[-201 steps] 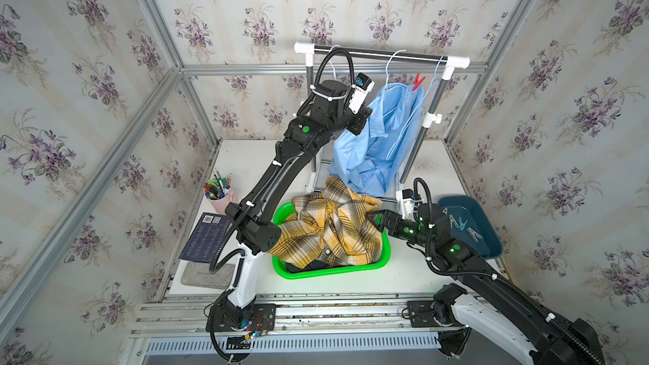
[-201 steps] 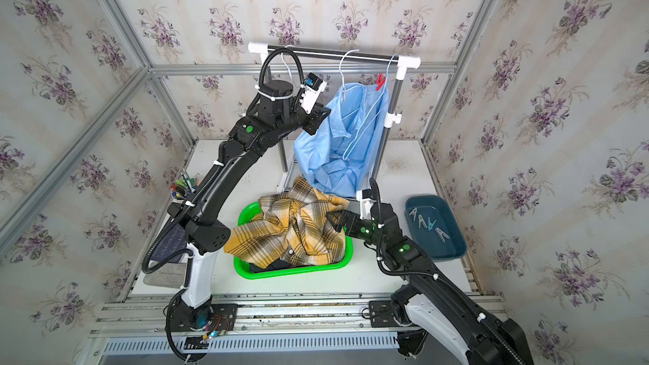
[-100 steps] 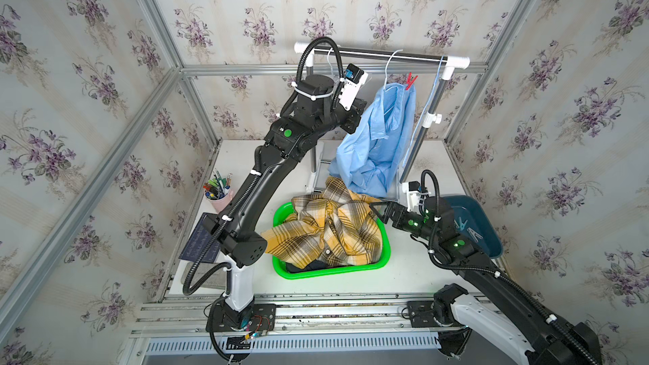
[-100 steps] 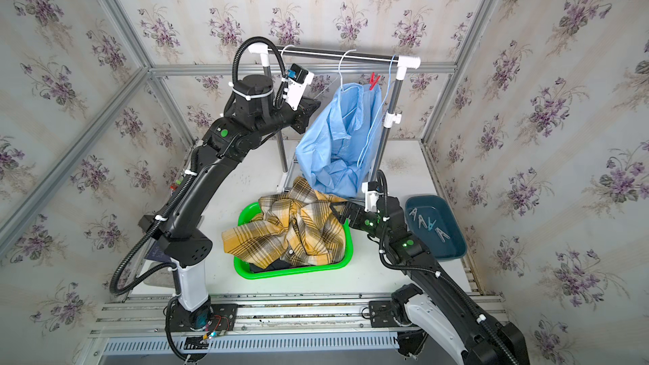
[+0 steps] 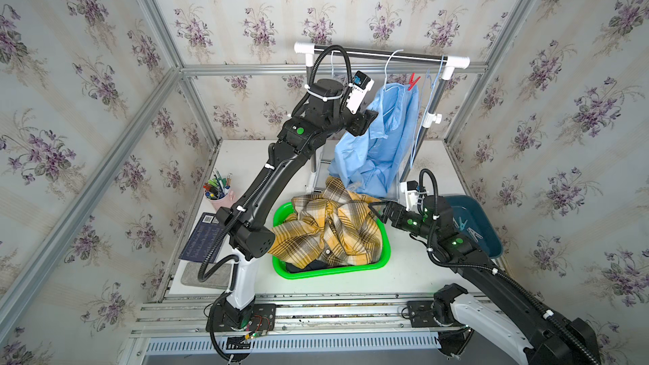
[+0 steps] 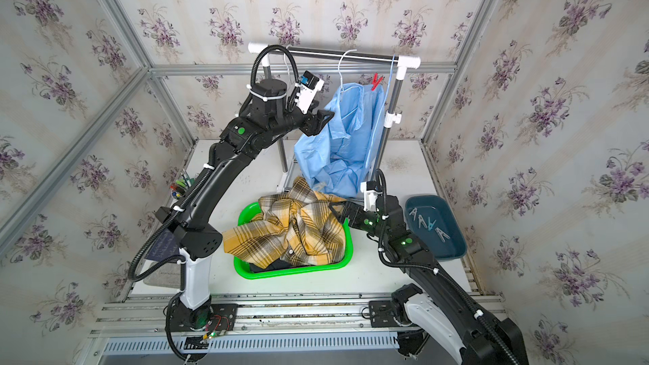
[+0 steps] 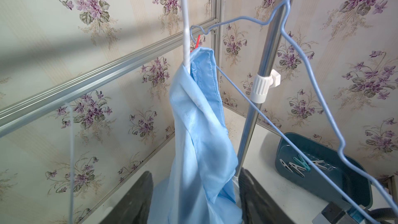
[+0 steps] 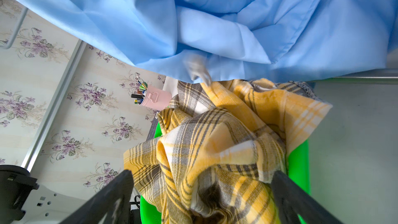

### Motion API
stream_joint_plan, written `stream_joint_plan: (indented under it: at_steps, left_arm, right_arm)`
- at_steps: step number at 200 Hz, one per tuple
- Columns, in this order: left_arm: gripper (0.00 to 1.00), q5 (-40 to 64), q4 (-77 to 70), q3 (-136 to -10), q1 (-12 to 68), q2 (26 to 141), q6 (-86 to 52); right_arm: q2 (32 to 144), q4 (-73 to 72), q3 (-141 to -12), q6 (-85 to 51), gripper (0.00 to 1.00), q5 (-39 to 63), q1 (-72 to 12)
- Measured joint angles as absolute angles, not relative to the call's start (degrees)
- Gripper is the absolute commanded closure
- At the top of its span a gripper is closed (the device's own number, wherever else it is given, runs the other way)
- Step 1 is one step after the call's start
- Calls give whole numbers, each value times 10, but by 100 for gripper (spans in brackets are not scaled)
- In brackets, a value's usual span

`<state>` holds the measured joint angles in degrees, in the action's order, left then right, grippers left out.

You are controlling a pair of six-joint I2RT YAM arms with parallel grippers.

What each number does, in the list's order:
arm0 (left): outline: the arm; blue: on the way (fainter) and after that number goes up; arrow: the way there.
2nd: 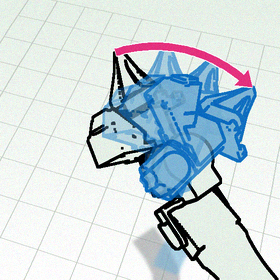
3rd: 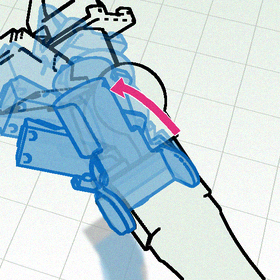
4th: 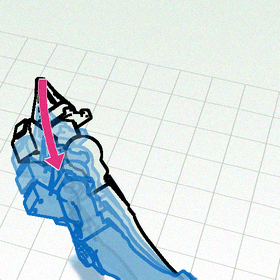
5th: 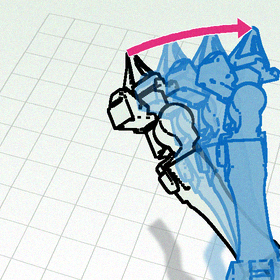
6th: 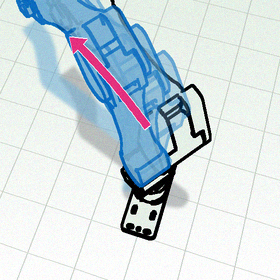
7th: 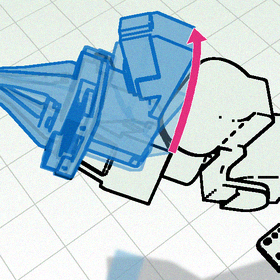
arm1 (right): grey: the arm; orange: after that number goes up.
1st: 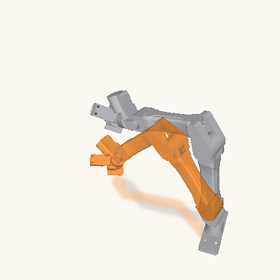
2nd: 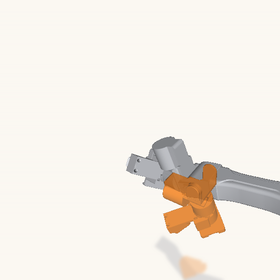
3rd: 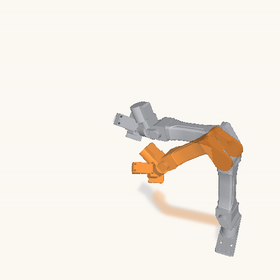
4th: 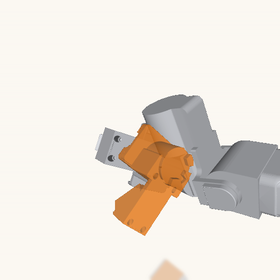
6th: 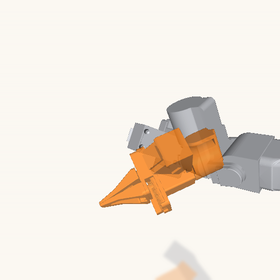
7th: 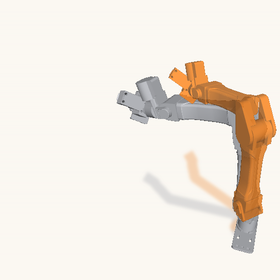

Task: Remove the clothespins securing long-sleeve shirts to the hanger
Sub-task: Pick up the hanger from the clothesline.

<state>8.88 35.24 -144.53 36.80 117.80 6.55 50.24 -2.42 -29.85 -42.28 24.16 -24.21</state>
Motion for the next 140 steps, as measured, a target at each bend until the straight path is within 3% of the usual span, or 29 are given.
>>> stream_joint_plan:
  at_steps: [34,46,83,140]
  left_arm:
    - [44,88,352,-1462,368,1204,70]
    - [53,88,352,-1464,366,1209,72]
    - [100,86,352,-1463,364,1218,74]
    - [100,76,357,-1419,364,1163,67]
  right_arm:
    - [502,-27,-293,-425,0,245,-240]
    - [499,-28,-291,-427,0,246,-239]
    - [496,-27,-291,-431,0,247,-233]
    - [496,-27,-291,-429,0,248,-224]
